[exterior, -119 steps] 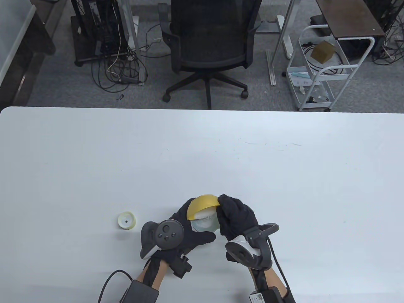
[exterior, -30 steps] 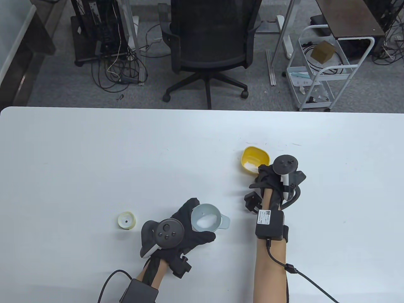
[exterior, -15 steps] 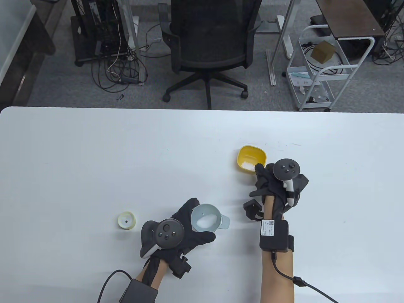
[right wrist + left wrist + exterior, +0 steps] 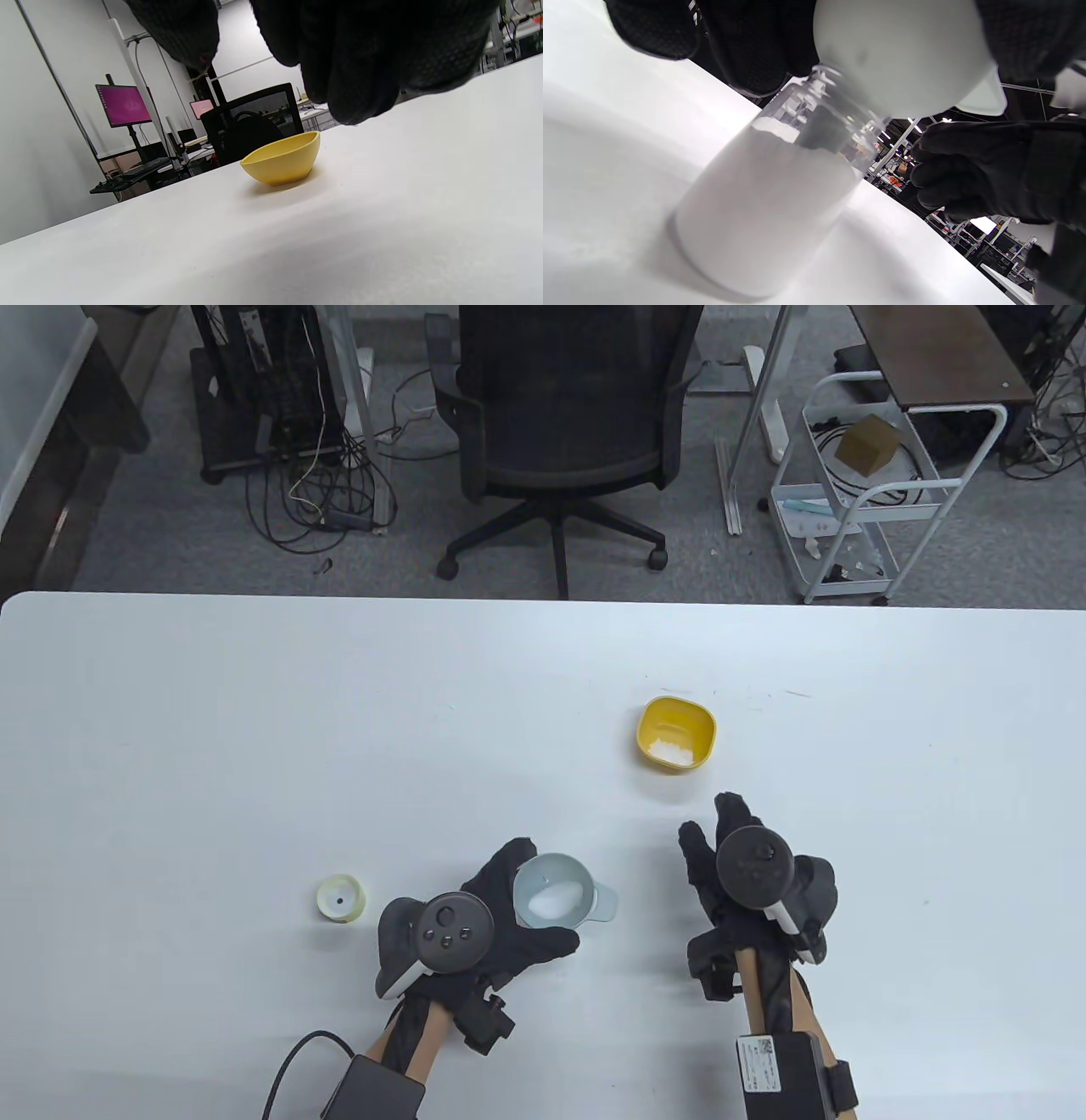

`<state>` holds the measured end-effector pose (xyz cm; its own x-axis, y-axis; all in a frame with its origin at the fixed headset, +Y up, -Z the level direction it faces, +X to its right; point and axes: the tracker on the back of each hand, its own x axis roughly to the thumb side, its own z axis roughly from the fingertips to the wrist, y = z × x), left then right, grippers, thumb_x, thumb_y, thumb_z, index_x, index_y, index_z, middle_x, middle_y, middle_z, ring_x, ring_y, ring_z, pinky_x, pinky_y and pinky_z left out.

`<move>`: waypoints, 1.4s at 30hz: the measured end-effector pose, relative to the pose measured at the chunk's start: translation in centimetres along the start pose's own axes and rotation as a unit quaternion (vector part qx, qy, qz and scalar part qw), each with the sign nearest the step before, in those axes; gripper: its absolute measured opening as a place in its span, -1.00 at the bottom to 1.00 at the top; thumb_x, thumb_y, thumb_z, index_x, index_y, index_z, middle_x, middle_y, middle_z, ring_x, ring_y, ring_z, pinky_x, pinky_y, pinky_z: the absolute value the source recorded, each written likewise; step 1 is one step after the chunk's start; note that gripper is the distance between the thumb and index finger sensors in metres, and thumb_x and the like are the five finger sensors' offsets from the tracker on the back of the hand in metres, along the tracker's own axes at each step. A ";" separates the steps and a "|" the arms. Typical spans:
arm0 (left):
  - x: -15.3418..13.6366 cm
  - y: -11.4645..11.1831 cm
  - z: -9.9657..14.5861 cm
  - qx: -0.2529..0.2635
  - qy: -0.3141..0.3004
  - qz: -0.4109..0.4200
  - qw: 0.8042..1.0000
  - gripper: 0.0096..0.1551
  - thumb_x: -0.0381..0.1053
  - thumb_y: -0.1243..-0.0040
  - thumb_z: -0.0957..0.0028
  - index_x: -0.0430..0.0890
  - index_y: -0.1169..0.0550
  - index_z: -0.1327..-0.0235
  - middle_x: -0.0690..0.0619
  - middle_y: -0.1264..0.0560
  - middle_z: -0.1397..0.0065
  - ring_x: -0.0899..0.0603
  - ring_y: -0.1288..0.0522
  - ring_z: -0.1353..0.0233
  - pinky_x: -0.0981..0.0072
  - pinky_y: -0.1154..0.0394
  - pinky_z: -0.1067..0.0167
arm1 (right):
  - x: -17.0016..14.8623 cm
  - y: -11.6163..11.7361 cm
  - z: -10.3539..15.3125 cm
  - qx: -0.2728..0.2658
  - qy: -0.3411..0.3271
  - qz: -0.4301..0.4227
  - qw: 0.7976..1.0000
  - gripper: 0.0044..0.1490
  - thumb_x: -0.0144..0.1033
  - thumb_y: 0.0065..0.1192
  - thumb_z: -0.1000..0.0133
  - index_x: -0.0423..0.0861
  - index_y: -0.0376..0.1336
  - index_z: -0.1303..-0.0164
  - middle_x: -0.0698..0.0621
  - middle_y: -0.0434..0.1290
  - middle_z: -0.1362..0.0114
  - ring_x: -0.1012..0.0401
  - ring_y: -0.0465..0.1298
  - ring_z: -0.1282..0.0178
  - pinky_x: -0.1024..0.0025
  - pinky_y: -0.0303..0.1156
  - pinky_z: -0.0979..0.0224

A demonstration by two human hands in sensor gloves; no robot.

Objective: Unscrew the press dispenser and pour salt into it

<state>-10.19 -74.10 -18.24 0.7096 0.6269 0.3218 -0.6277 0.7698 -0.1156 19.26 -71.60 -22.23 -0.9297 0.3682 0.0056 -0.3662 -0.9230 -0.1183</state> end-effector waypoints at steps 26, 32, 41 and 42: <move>-0.6 -0.2 -0.2 -0.006 0.007 0.067 0.998 0.57 0.57 -0.39 0.27 -0.29 -0.08 -0.79 -0.28 -0.44 -0.60 -0.34 -0.57 -0.47 -0.58 -0.41 -0.28 | -0.3 2.9 2.3 -0.061 -0.061 0.054 0.995 -0.21 -0.16 0.12 -0.39 -0.48 0.11 -0.59 -0.45 0.39 -0.44 -0.26 0.53 -0.29 -0.33 0.43 -0.30; -0.4 0.0 -0.1 0.009 0.007 0.065 0.998 0.55 0.58 -0.39 0.28 -0.23 -0.08 -0.81 -0.30 -0.45 -0.59 -0.32 -0.56 -0.45 -0.60 -0.41 -0.27 | -0.2 2.8 2.3 -0.060 -0.063 0.056 0.995 -0.21 -0.16 0.12 -0.39 -0.48 0.11 -0.59 -0.44 0.39 -0.44 -0.26 0.53 -0.29 -0.33 0.43 -0.30; 0.7 0.9 0.1 0.035 -0.008 0.069 0.997 0.53 0.58 -0.39 0.27 -0.24 -0.10 -0.79 -0.31 -0.44 -0.58 -0.33 -0.55 -0.45 -0.60 -0.40 -0.28 | -0.3 2.6 2.4 -0.060 -0.062 0.065 0.994 -0.21 -0.17 0.12 -0.39 -0.48 0.11 -0.59 -0.44 0.39 -0.44 -0.26 0.53 -0.28 -0.33 0.42 -0.30; 0.9 1.1 0.2 0.041 -0.011 0.068 0.997 0.53 0.58 -0.39 0.27 -0.25 -0.10 -0.79 -0.31 -0.44 -0.58 -0.33 -0.55 -0.45 -0.59 -0.39 -0.28 | -0.2 2.6 2.4 -0.060 -0.062 0.066 0.994 -0.21 -0.16 0.12 -0.39 -0.48 0.11 -0.59 -0.44 0.39 -0.44 -0.26 0.53 -0.29 -0.33 0.43 -0.30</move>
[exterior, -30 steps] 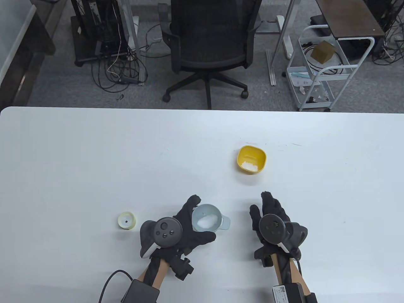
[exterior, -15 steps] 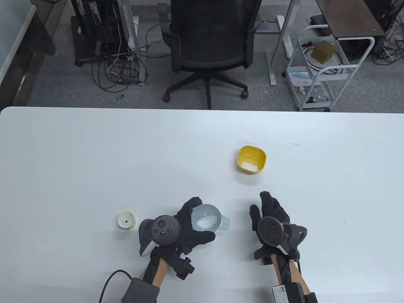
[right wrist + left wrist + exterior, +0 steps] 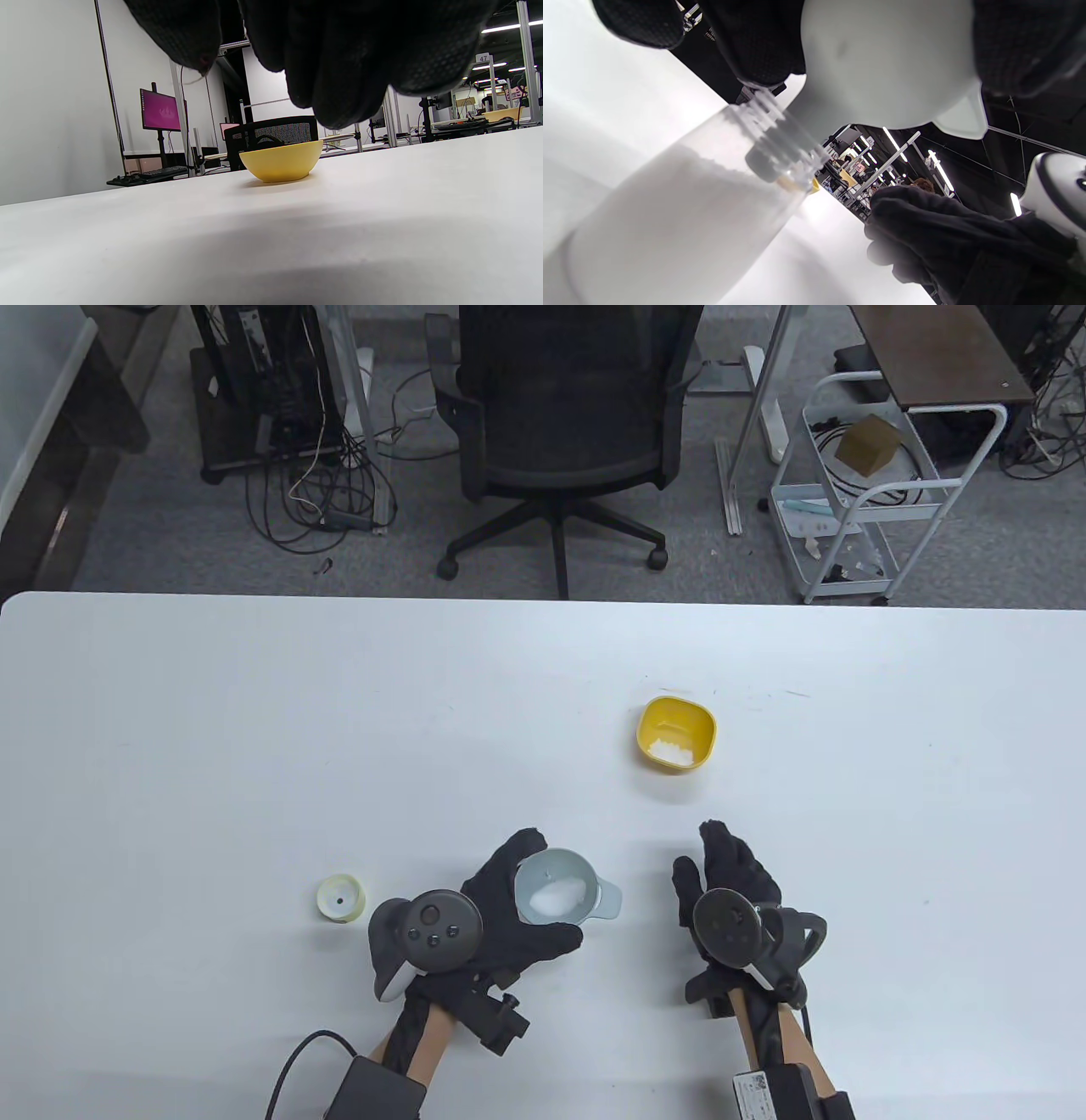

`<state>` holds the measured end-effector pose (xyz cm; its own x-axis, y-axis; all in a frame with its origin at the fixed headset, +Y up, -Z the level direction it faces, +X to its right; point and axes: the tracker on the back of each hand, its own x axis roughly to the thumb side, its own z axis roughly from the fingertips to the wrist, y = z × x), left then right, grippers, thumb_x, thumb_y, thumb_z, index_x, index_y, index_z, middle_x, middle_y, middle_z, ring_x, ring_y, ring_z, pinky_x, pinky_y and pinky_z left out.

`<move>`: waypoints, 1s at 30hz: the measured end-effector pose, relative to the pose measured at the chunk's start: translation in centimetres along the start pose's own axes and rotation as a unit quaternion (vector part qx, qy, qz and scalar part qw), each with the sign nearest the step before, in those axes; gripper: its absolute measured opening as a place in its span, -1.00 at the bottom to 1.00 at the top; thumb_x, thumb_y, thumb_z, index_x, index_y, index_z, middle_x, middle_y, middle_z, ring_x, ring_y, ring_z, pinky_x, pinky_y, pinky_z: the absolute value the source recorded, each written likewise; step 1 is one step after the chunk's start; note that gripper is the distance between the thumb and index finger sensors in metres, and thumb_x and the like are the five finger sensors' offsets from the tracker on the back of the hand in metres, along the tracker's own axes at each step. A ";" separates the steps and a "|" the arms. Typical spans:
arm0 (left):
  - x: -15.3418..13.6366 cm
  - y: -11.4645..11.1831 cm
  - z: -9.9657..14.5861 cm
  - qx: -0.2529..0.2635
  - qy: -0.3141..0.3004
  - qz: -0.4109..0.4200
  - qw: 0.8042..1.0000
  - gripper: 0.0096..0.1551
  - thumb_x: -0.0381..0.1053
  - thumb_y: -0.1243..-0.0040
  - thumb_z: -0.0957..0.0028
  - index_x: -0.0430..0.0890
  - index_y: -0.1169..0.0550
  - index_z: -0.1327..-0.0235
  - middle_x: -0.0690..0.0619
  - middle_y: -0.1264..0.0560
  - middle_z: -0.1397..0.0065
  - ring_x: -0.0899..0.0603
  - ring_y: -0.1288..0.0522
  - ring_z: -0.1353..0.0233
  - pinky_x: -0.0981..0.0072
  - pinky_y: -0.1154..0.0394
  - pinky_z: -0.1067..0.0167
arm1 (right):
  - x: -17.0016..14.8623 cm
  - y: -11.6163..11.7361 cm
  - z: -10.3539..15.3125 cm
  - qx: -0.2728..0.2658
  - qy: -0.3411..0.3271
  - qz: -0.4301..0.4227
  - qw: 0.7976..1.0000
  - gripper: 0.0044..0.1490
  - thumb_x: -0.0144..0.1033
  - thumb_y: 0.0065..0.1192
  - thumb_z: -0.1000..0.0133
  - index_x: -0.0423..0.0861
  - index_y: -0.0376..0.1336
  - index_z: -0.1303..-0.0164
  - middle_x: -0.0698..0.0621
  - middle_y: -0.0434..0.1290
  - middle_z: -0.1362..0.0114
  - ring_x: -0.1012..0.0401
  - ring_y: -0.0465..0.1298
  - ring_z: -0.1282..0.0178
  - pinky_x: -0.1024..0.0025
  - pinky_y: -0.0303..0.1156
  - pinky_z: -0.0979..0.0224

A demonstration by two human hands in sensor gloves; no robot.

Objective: Unscrew the press dispenser and pour salt into it

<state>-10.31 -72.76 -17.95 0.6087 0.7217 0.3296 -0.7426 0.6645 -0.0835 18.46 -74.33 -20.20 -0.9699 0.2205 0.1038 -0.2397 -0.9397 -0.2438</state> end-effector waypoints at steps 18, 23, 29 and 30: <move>-1.1 -0.9 -0.1 -0.024 0.011 -0.035 0.999 0.53 0.62 -0.37 0.27 -0.25 -0.14 -0.78 -0.28 -0.43 -0.60 -0.37 -0.52 -0.49 -0.61 -0.37 -0.29 | 0.1 -0.1 0.0 0.001 -0.008 0.019 1.000 -0.23 -0.16 0.12 -0.38 -0.46 0.13 -0.58 -0.43 0.40 -0.44 -0.26 0.53 -0.29 -0.34 0.42 -0.31; -1.0 -1.0 -0.2 -0.027 0.014 -0.025 0.999 0.57 0.59 -0.39 0.27 -0.36 -0.12 -0.74 -0.33 -0.45 -0.57 -0.39 -0.56 -0.47 -0.57 -0.41 -0.29 | 0.2 -0.1 0.0 0.002 -0.011 0.021 1.000 -0.23 -0.16 0.12 -0.38 -0.45 0.13 -0.58 -0.43 0.39 -0.44 -0.26 0.54 -0.29 -0.34 0.42 -0.31; -0.9 -0.9 -0.2 -0.022 0.017 -0.024 0.999 0.58 0.58 -0.38 0.25 -0.37 -0.12 -0.79 -0.32 -0.45 -0.59 -0.36 -0.57 -0.46 -0.58 -0.40 -0.28 | 0.2 -0.1 0.0 -0.002 -0.012 0.021 1.000 -0.22 -0.16 0.12 -0.38 -0.46 0.12 -0.58 -0.43 0.39 -0.45 -0.26 0.53 -0.29 -0.34 0.42 -0.31; -0.9 -0.8 -0.2 -0.022 0.017 -0.023 0.999 0.57 0.58 -0.38 0.25 -0.36 -0.13 -0.78 -0.32 -0.45 -0.59 -0.36 -0.57 -0.45 -0.58 -0.40 -0.28 | 0.2 -0.1 0.0 -0.002 -0.012 0.021 1.000 -0.23 -0.16 0.12 -0.38 -0.46 0.13 -0.58 -0.43 0.39 -0.45 -0.25 0.53 -0.29 -0.34 0.42 -0.31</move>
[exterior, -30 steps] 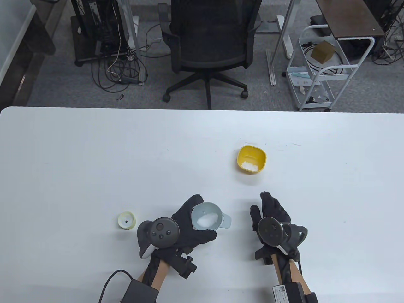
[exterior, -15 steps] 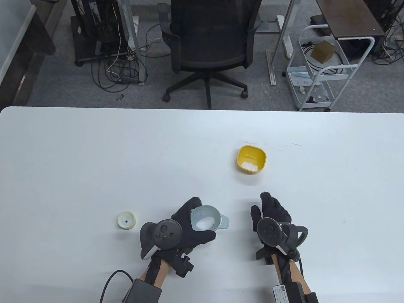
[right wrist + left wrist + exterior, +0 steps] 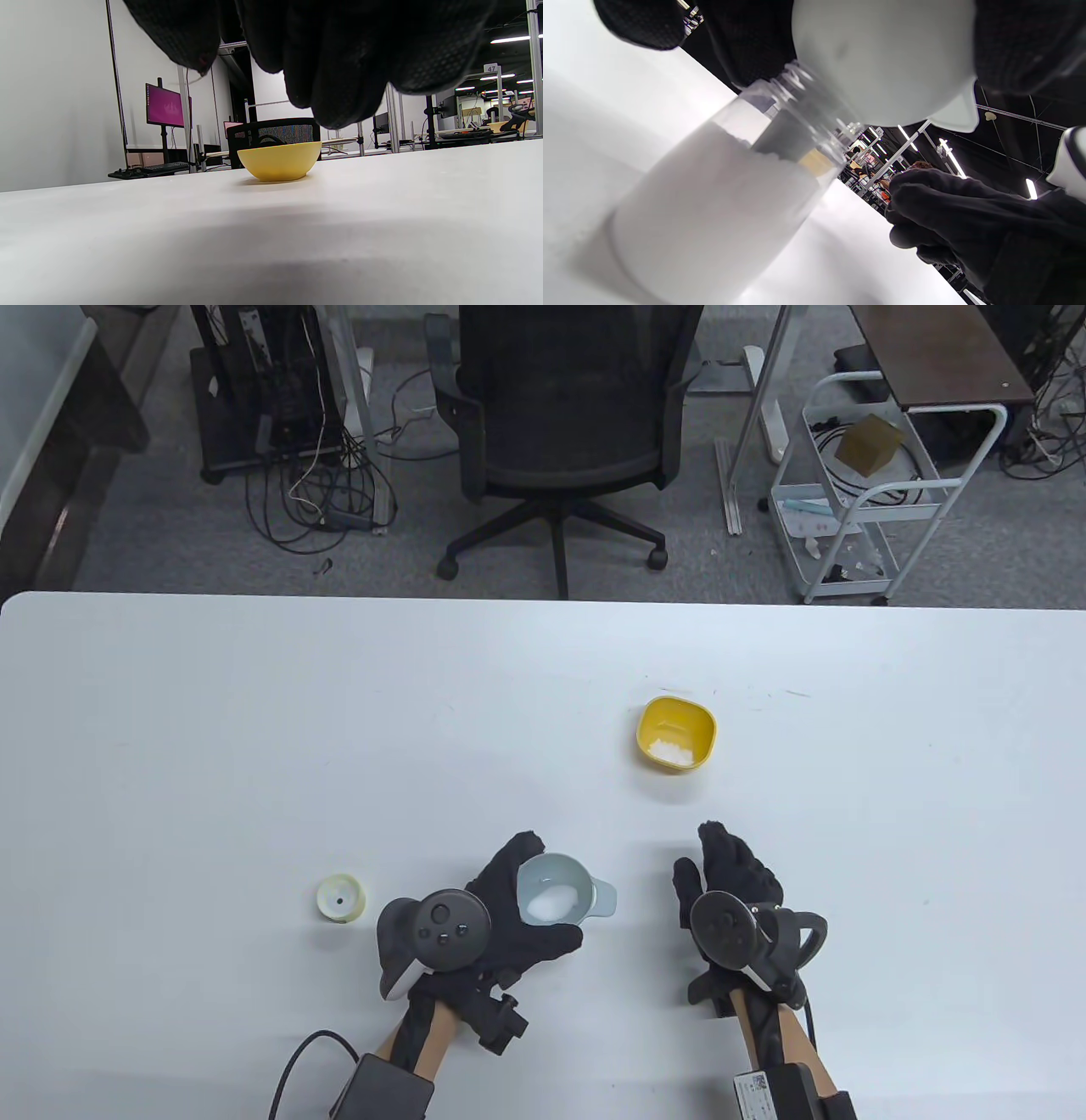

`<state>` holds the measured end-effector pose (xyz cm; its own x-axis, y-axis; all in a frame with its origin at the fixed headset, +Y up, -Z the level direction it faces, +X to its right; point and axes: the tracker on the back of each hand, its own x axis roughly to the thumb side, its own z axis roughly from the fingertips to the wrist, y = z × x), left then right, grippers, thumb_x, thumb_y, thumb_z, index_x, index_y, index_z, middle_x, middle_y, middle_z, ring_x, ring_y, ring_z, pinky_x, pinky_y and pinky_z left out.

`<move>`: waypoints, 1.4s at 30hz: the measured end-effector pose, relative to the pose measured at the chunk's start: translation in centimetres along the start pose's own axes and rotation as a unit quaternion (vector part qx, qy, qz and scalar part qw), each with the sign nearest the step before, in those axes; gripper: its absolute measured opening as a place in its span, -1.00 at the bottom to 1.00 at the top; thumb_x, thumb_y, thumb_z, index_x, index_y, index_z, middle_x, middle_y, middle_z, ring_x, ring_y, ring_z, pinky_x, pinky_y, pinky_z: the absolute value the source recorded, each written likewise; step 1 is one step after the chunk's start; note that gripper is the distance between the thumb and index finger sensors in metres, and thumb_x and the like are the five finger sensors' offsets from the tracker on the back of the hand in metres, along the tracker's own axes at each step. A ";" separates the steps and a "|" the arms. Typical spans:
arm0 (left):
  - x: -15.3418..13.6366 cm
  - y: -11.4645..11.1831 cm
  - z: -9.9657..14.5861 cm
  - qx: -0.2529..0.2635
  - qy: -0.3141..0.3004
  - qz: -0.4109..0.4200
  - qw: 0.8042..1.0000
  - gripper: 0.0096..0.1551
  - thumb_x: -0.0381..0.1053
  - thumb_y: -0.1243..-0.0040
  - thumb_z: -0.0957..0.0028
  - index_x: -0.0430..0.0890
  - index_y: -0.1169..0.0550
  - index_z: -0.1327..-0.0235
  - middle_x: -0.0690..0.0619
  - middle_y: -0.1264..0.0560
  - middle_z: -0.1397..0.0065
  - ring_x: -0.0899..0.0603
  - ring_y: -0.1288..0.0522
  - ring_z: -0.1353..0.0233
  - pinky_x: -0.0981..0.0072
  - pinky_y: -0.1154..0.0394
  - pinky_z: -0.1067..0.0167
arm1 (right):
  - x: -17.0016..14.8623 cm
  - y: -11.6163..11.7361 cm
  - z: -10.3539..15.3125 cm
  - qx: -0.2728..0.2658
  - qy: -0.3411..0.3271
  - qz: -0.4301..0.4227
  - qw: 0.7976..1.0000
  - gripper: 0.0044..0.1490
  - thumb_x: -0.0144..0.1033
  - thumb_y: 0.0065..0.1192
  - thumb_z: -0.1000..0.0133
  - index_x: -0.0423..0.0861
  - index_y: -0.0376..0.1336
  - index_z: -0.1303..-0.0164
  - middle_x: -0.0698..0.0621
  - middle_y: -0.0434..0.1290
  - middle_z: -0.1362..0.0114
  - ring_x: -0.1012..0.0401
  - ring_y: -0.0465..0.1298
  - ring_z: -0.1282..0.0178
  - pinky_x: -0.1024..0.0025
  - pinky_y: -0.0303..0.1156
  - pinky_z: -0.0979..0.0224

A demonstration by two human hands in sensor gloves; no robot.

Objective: Unscrew the press dispenser and pour salt into it

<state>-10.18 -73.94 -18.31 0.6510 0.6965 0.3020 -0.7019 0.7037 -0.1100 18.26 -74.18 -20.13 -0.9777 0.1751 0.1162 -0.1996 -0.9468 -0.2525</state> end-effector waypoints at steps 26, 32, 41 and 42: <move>-0.4 -0.5 0.6 0.007 0.013 -0.066 0.998 0.52 0.65 -0.30 0.24 -0.26 -0.13 -0.78 -0.23 -0.45 -0.60 -0.32 -0.58 -0.47 -0.57 -0.42 -0.28 | 0.0 0.2 0.1 0.007 -0.007 0.018 1.000 -0.23 -0.16 0.12 -0.38 -0.45 0.13 -0.58 -0.43 0.39 -0.45 -0.26 0.54 -0.29 -0.35 0.41 -0.31; -0.1 -0.5 0.1 -0.007 0.002 -0.024 1.000 0.52 0.60 -0.36 0.23 -0.29 -0.13 -0.78 -0.31 -0.45 -0.59 -0.40 -0.54 -0.48 -0.60 -0.38 -0.29 | 0.3 0.3 0.1 0.011 -0.011 0.023 1.000 -0.23 -0.16 0.12 -0.38 -0.45 0.13 -0.58 -0.43 0.40 -0.44 -0.25 0.53 -0.29 -0.35 0.40 -0.32; -0.1 -0.3 -0.1 -0.014 0.010 -0.003 1.000 0.54 0.57 -0.38 0.23 -0.33 -0.12 -0.78 -0.35 -0.47 -0.56 -0.41 -0.57 -0.45 -0.57 -0.41 -0.28 | 0.3 0.3 0.1 0.012 -0.013 0.027 0.999 -0.23 -0.16 0.12 -0.38 -0.45 0.13 -0.58 -0.42 0.40 -0.45 -0.25 0.54 -0.29 -0.36 0.40 -0.32; -0.1 -0.3 -0.1 -0.013 0.012 -0.004 1.000 0.54 0.57 -0.38 0.23 -0.34 -0.12 -0.78 -0.35 -0.46 -0.57 -0.42 -0.56 -0.45 -0.57 -0.40 -0.28 | 0.3 0.3 0.1 0.012 -0.013 0.027 0.999 -0.23 -0.16 0.12 -0.38 -0.45 0.13 -0.58 -0.43 0.40 -0.45 -0.25 0.54 -0.29 -0.36 0.40 -0.32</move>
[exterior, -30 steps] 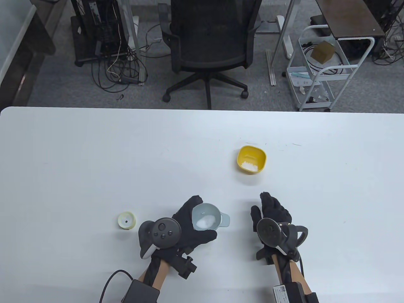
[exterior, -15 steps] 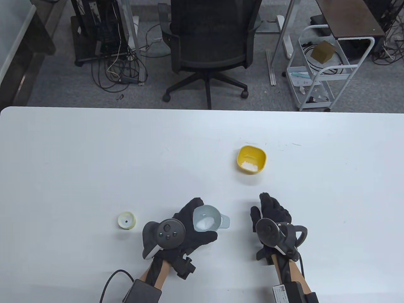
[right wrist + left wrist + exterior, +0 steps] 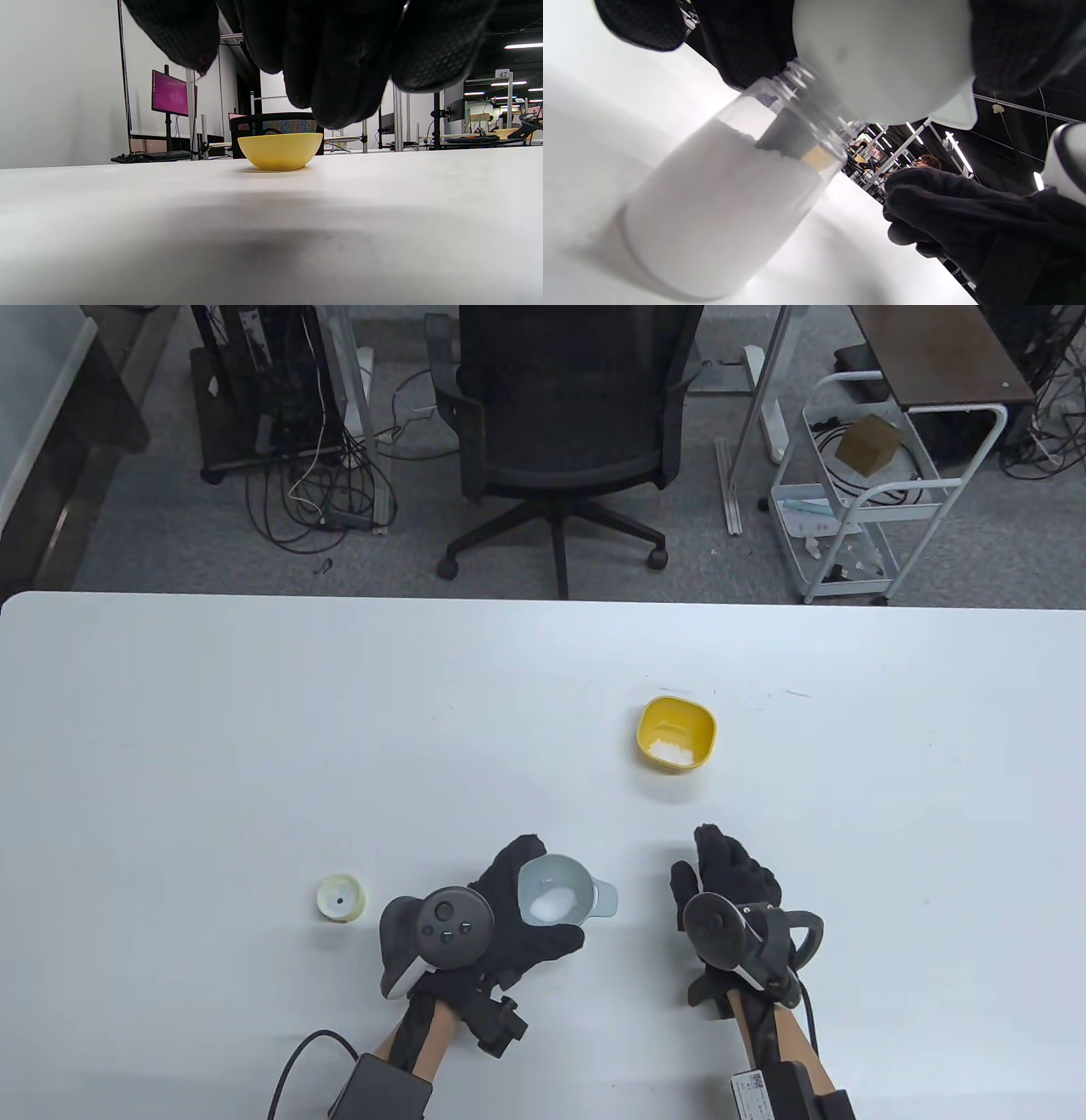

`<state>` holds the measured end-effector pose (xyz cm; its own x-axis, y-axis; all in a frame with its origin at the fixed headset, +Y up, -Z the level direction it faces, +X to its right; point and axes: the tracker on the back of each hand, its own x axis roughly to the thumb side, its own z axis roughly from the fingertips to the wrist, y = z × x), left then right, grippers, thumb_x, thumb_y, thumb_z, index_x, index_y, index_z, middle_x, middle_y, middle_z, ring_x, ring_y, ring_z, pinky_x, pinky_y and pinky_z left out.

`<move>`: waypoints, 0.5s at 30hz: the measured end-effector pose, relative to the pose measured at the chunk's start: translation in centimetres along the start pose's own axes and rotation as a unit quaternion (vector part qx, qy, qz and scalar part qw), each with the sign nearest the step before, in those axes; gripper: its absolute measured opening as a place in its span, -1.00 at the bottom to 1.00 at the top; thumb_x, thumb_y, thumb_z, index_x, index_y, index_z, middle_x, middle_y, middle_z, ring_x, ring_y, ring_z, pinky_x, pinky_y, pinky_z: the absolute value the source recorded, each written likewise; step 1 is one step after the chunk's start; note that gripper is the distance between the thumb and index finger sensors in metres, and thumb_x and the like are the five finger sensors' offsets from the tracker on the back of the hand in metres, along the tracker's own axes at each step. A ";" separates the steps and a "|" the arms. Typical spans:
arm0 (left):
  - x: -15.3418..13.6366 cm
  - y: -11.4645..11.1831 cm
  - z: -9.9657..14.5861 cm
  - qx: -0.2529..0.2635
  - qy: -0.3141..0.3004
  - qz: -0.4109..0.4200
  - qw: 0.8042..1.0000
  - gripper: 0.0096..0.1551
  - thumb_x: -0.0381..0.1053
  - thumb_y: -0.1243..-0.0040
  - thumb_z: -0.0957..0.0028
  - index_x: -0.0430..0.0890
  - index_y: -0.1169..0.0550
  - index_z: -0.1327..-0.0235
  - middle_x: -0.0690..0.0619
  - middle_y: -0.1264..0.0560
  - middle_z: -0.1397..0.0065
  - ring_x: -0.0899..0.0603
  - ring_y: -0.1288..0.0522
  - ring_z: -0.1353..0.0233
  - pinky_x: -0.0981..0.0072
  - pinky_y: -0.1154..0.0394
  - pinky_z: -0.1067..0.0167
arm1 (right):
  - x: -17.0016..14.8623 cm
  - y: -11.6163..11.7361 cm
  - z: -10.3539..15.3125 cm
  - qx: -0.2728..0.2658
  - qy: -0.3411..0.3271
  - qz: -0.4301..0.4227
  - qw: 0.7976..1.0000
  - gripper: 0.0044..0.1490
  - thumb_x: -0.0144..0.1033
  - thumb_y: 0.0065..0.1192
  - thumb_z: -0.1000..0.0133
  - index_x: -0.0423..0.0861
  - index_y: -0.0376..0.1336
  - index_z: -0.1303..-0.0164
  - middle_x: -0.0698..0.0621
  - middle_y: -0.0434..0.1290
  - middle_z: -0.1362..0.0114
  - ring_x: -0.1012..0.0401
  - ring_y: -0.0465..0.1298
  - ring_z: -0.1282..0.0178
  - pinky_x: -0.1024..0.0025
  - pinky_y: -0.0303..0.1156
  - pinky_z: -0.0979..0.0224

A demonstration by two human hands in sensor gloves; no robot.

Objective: Unscrew the press dispenser and pour salt into it

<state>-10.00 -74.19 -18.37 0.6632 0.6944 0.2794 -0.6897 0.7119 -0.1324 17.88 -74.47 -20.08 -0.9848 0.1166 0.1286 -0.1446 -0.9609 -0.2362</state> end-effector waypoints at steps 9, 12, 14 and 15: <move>0.3 0.7 0.1 0.009 -0.002 0.000 1.000 0.55 0.57 -0.38 0.23 -0.34 -0.12 -0.78 -0.34 -0.46 -0.57 -0.41 -0.56 -0.45 -0.56 -0.40 -0.29 | 0.0 0.0 0.0 0.000 0.001 0.002 1.000 -0.23 -0.16 0.12 -0.38 -0.45 0.13 -0.58 -0.43 0.40 -0.45 -0.26 0.53 -0.29 -0.36 0.40 -0.32; 0.4 0.8 0.1 0.011 -0.004 0.002 1.000 0.55 0.57 -0.38 0.23 -0.34 -0.12 -0.78 -0.34 -0.46 -0.57 -0.41 -0.56 -0.45 -0.56 -0.40 -0.29 | 0.0 0.0 0.0 0.000 0.001 0.002 1.000 -0.23 -0.16 0.12 -0.38 -0.45 0.13 -0.58 -0.43 0.40 -0.45 -0.25 0.53 -0.29 -0.36 0.40 -0.32; 0.4 0.8 0.1 0.013 -0.006 0.003 1.000 0.55 0.57 -0.38 0.23 -0.35 -0.12 -0.78 -0.34 -0.46 -0.57 -0.41 -0.56 -0.45 -0.56 -0.40 -0.29 | 0.0 0.0 0.0 0.000 0.001 0.002 1.000 -0.23 -0.16 0.12 -0.38 -0.45 0.13 -0.58 -0.43 0.40 -0.45 -0.25 0.53 -0.29 -0.36 0.40 -0.32; 0.4 0.8 0.1 0.014 -0.006 0.003 1.000 0.55 0.57 -0.38 0.23 -0.35 -0.12 -0.78 -0.34 -0.46 -0.57 -0.41 -0.56 -0.45 -0.56 -0.40 -0.29 | 0.0 0.0 0.0 0.000 0.001 0.002 1.000 -0.23 -0.16 0.12 -0.38 -0.45 0.13 -0.58 -0.43 0.39 -0.45 -0.26 0.53 -0.29 -0.36 0.40 -0.32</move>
<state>-10.32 -73.39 -18.28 0.6559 0.6966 0.2907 -0.7009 0.7050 -0.1081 17.92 -74.49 -20.11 -0.9854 0.1136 0.1268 -0.1412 -0.9615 -0.2359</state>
